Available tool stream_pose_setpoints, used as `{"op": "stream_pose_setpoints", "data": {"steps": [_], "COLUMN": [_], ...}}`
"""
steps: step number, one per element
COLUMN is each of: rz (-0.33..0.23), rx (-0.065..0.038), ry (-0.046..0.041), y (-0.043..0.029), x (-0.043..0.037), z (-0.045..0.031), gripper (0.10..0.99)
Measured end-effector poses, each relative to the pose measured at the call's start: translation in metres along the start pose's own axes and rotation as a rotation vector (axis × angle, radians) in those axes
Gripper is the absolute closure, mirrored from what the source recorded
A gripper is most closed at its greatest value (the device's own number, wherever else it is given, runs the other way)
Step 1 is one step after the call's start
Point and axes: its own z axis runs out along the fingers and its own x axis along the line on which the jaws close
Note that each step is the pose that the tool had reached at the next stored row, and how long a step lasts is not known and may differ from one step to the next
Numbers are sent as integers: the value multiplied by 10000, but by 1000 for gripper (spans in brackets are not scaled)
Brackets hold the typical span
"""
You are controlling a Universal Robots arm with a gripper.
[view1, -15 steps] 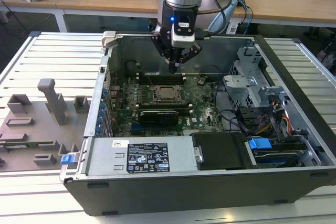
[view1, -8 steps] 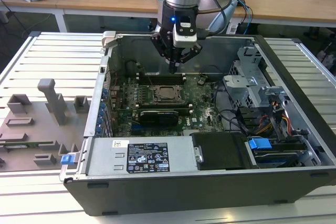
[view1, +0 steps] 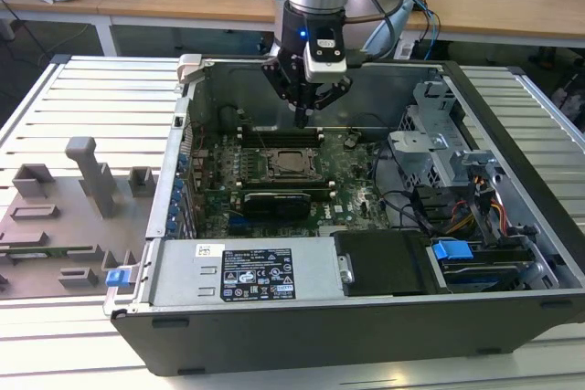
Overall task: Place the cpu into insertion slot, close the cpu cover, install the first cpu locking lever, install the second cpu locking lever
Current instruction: 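Install the first cpu locking lever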
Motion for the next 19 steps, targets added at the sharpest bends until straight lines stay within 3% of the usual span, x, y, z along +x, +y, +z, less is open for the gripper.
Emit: {"op": "stream_pose_setpoints", "data": {"steps": [19], "rz": [-1101], "rx": [-8], "ry": [-56], "y": [0], "x": [0], "z": [0], "gripper": [980]}}
